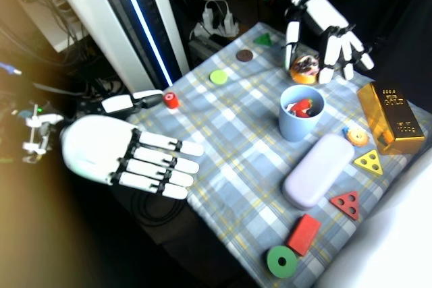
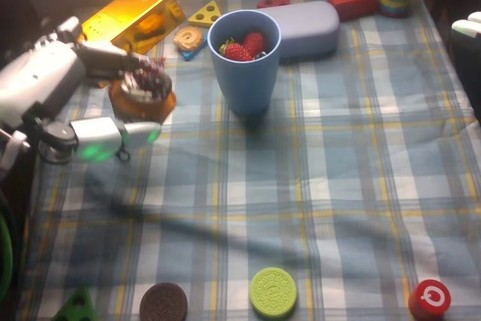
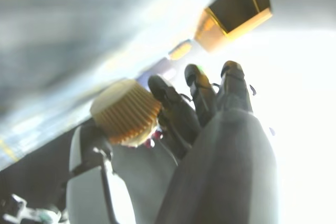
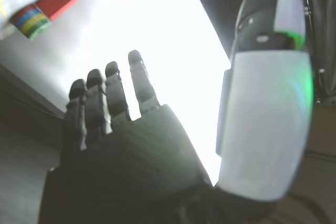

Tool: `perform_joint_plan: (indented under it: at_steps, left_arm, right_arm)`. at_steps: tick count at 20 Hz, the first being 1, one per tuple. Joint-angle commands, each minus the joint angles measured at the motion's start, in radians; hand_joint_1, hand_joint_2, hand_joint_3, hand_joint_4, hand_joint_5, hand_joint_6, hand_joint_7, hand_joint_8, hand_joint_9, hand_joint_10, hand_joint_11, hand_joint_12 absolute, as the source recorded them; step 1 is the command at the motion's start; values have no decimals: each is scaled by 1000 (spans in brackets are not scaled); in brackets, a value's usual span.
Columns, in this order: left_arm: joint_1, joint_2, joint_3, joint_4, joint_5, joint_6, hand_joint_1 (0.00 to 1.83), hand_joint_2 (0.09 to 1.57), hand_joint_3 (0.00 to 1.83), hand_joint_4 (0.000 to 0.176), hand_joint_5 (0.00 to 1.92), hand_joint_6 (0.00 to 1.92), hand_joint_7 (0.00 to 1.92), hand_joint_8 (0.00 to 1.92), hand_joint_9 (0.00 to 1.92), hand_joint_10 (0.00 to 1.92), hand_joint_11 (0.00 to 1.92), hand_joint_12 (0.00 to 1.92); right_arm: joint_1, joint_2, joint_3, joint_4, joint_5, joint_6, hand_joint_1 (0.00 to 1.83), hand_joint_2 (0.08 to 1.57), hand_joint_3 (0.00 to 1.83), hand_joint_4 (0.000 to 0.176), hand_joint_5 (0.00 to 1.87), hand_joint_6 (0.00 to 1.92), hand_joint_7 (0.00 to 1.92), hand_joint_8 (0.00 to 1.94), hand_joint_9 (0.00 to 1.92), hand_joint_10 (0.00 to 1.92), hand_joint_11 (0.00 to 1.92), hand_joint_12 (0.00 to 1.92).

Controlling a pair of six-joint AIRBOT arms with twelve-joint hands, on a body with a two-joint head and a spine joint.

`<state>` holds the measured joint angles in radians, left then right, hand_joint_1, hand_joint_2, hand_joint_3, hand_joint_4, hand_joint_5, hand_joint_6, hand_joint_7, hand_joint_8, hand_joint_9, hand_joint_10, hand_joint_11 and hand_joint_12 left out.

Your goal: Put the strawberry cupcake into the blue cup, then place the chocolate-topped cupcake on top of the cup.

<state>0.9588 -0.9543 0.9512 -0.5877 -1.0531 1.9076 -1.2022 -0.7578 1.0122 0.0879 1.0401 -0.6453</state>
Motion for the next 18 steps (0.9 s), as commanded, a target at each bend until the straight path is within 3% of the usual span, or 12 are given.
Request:
perform_joint_plan:
  at_steps: [1, 2, 3, 4, 8, 11, 12, 14, 15, 16, 17, 18]
  left_arm:
    - [-13, 5, 0, 33, -116, -7, 945, 995, 0, 72, 904, 16, 878, 8, 410, 3, 23, 9]
    - [-21, 12, -2, 38, -123, -7, 962, 995, 0, 74, 902, 12, 903, 16, 422, 7, 19, 7]
    - [-32, 16, -4, 45, -126, -7, 955, 999, 2, 84, 910, 10, 891, 6, 426, 5, 24, 9]
    - [-48, 20, -4, 58, -126, -7, 955, 999, 2, 84, 910, 10, 891, 6, 426, 5, 24, 9]
    - [-118, 22, 5, 99, -123, -6, 976, 992, 0, 55, 920, 7, 859, 3, 414, 9, 50, 21]
    - [-176, 0, 26, 130, -102, -6, 953, 987, 0, 48, 941, 12, 741, 0, 405, 14, 68, 33]
    - [-201, -12, 38, 144, -86, -6, 1022, 956, 0, 13, 971, 5, 836, 16, 434, 6, 9, 13]
    - [-241, -26, 54, 170, -60, -6, 1020, 953, 0, 11, 972, 4, 883, 30, 450, 10, 25, 19]
    - [-259, -33, 59, 184, -50, -6, 991, 942, 0, 46, 972, 2, 910, 14, 450, 4, 35, 23]
    - [-295, -58, 76, 211, -29, -6, 983, 952, 3, 46, 964, 0, 904, 8, 452, 4, 48, 28]
    - [-299, -62, 79, 213, -27, -6, 983, 941, 0, 63, 958, 0, 907, 8, 440, 1, 54, 31]
    - [-318, -78, 91, 222, -17, -6, 961, 935, 0, 104, 945, 0, 857, 2, 416, 0, 60, 34]
  right_arm:
    - [4, -2, 3, 27, 117, 6, 72, 803, 4, 41, 0, 0, 0, 0, 0, 0, 0, 0]
    - [3, -4, 4, 28, 117, 6, 77, 806, 6, 43, 0, 0, 0, 0, 0, 0, 0, 0]
    - [3, -4, 4, 29, 117, 6, 78, 821, 10, 23, 0, 0, 0, 0, 0, 0, 0, 0]
    - [2, -4, 3, 31, 117, 6, 78, 821, 10, 23, 0, 0, 0, 0, 0, 0, 0, 0]
    - [0, -6, 4, 32, 117, 6, 72, 829, 8, 28, 0, 0, 0, 0, 0, 0, 0, 0]
    - [0, -11, 7, 32, 117, 6, 74, 832, 4, 26, 0, 0, 0, 0, 0, 0, 0, 0]
    - [-1, -11, 7, 32, 117, 6, 101, 814, 0, 35, 0, 0, 0, 0, 0, 0, 0, 0]
    - [-1, -12, 7, 32, 117, 6, 84, 820, 0, 26, 0, 0, 0, 0, 0, 0, 0, 0]
    - [-1, -12, 8, 32, 117, 6, 74, 812, 0, 26, 0, 0, 0, 0, 0, 0, 0, 0]
    - [-1, -13, 9, 32, 117, 6, 65, 812, 0, 22, 0, 0, 0, 0, 0, 0, 0, 0]
    - [-1, -13, 9, 32, 117, 6, 69, 817, 0, 9, 0, 0, 0, 0, 0, 0, 0, 0]
    - [-1, -14, 9, 32, 117, 6, 98, 817, 0, 0, 0, 0, 0, 0, 0, 0, 0, 0]
